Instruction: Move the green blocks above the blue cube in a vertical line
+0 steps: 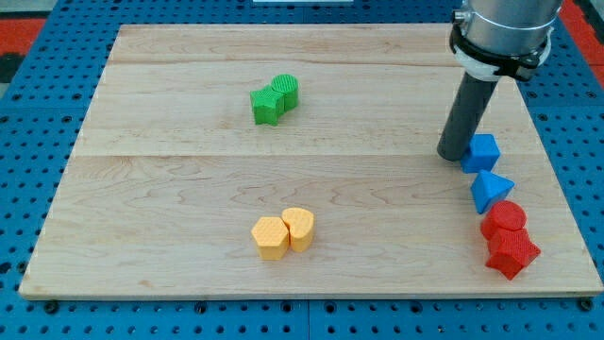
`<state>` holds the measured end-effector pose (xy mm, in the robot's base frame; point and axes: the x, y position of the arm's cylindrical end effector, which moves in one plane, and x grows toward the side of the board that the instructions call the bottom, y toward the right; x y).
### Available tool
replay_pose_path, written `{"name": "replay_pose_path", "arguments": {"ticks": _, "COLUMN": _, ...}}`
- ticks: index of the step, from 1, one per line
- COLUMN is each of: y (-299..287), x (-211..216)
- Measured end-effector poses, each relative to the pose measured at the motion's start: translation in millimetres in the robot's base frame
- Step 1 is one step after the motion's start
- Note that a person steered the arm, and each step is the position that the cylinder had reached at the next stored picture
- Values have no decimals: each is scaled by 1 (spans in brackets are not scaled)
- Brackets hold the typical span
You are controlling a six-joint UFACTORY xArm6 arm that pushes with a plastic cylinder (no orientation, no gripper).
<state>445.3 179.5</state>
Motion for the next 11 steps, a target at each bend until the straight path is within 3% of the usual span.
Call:
{"name": "replay_pose_path", "arguments": {"ticks": 1, "y": 2, "x": 1}}
{"name": "replay_pose_path", "arguments": {"ticks": 3, "y": -150, "x": 31}}
{"name": "replay_pose_path", "arguments": {"ticks": 4, "y": -211, "x": -10}}
{"name": "replay_pose_path", "arguments": {"ticks": 7, "y": -282, "x": -148}}
{"name": "replay_pose_path", "arguments": {"ticks": 8, "y": -267, "x": -164}}
{"name": "replay_pose_path", "arguments": {"ticks": 10, "y": -170, "x": -98}}
{"name": "replay_pose_path", "arguments": {"ticks": 11, "y": -179, "x": -81}}
